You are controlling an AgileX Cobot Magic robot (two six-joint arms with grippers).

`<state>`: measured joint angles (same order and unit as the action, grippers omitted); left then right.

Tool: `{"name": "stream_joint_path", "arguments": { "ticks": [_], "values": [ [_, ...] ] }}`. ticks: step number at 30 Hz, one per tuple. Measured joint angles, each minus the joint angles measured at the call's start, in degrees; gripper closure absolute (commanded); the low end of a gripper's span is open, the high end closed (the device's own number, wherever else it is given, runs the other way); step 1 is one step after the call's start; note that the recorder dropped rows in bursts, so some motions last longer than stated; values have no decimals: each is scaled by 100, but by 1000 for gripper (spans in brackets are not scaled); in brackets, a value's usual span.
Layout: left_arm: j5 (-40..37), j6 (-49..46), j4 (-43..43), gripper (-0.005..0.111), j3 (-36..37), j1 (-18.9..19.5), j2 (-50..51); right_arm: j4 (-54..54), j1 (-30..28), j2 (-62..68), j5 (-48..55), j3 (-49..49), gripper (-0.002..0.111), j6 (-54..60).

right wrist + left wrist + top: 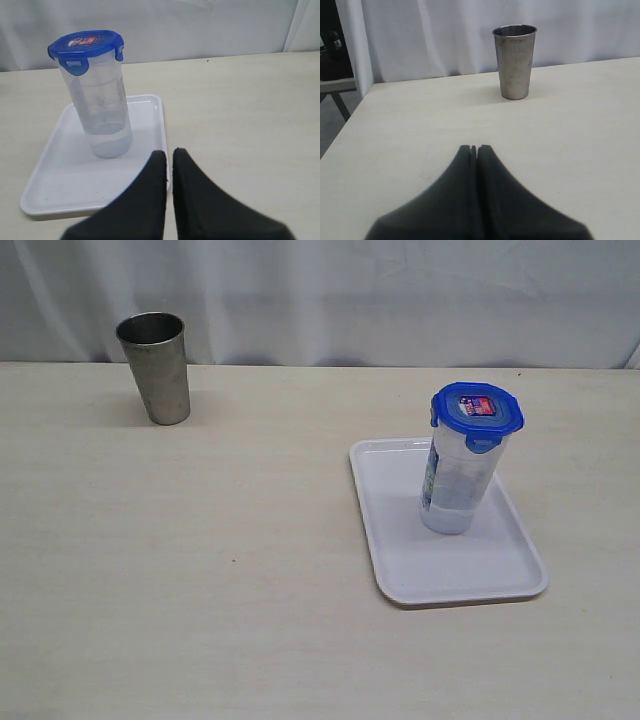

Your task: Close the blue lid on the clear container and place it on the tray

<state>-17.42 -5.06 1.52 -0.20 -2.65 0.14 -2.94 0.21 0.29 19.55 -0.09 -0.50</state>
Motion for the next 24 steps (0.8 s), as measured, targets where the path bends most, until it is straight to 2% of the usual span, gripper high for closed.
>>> {"name": "stream_joint_path", "arguments": {
  "ticks": [24],
  "values": [
    [0,-267,-152,107,0,0,0,0,0,0,0,0,104,0]
  ]
}}
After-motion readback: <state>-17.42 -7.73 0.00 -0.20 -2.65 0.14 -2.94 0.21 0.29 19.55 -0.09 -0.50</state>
